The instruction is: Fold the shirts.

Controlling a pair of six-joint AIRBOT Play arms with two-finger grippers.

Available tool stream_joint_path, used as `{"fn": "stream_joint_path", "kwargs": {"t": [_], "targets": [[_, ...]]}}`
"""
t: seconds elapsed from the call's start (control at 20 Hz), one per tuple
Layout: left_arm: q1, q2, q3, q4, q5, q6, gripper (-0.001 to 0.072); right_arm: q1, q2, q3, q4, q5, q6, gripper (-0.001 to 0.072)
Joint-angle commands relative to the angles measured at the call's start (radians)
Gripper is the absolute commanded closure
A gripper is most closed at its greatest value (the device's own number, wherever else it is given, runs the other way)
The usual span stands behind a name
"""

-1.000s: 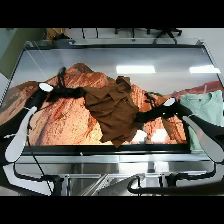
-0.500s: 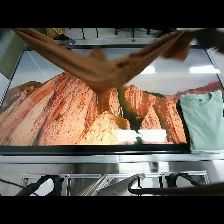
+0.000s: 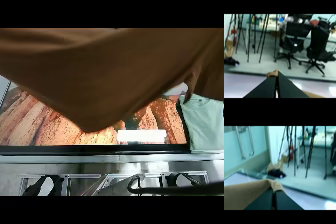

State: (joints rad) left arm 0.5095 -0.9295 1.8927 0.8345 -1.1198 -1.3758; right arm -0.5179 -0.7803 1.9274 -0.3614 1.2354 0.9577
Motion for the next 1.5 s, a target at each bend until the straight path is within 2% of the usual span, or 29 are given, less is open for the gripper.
{"fn": "stream_joint_path", "kwargs": {"t": [0.0,0.15,0.3,0.45,0.65,0.7,0.75,0.8,0.9,0.95,1.1,1.2,1.3,1.45], "targets": [[-0.136,-0.1,-0.124,0.04,-0.003,0.09,0.0698,0.02,-0.063,-0.193,0.045,0.113,-0.03,0.0689],[-0.367,-0.3,-0.228,0.235,0.055,0.104,0.0698,0.151,-0.126,-0.496,0.007,0.067,-0.121,0.0689],[-0.496,-0.543,-0.251,0.402,0.124,0.084,0.0697,0.275,-0.219,-0.763,-0.13,-0.122,-0.136,0.0689],[-0.53,-0.819,-0.166,0.412,0.074,0.058,0.0697,0.333,-0.37,-0.898,-0.17,-0.246,-0.15,0.0689],[-0.515,-1.065,0.018,0.363,-0.039,0.01,0.0692,0.347,-0.548,-0.903,-0.157,-0.263,-0.163,0.0689],[-0.505,-1.093,0.061,0.334,-0.069,0.01,0.0654,0.346,-0.563,-0.903,-0.158,-0.268,-0.166,0.0689],[-0.492,-1.108,0.1,0.301,-0.103,0.009,0.0271,0.346,-0.567,-0.903,-0.158,-0.271,-0.17,0.0689],[-0.481,-1.11,0.13,0.269,-0.135,-0.002,-0.0004,0.345,-0.564,-0.901,-0.158,-0.27,-0.182,0.0689],[-0.446,-1.089,0.174,0.208,-0.224,-0.006,0.0008,0.345,-0.558,-0.896,-0.159,-0.27,-0.188,0.0689],[-0.427,-1.054,0.148,0.208,-0.258,-0.025,0.0056,0.345,-0.554,-0.894,-0.158,-0.269,-0.188,0.0689],[-0.365,-0.922,-0.041,0.212,-0.377,-0.047,0.0056,0.345,-0.545,-0.894,-0.158,-0.267,-0.188,0.0688],[-0.328,-0.81,-0.245,0.212,-0.44,-0.057,0.0055,0.345,-0.54,-0.894,-0.15,-0.266,-0.187,0.0688],[-0.305,-0.687,-0.468,0.212,-0.431,-0.058,0.0055,0.345,-0.539,-0.894,-0.137,-0.265,-0.188,0.0688],[-0.313,-0.497,-0.815,0.209,-0.325,-0.074,0.0055,0.346,-0.539,-0.894,-0.132,-0.259,-0.188,0.0688]]}}
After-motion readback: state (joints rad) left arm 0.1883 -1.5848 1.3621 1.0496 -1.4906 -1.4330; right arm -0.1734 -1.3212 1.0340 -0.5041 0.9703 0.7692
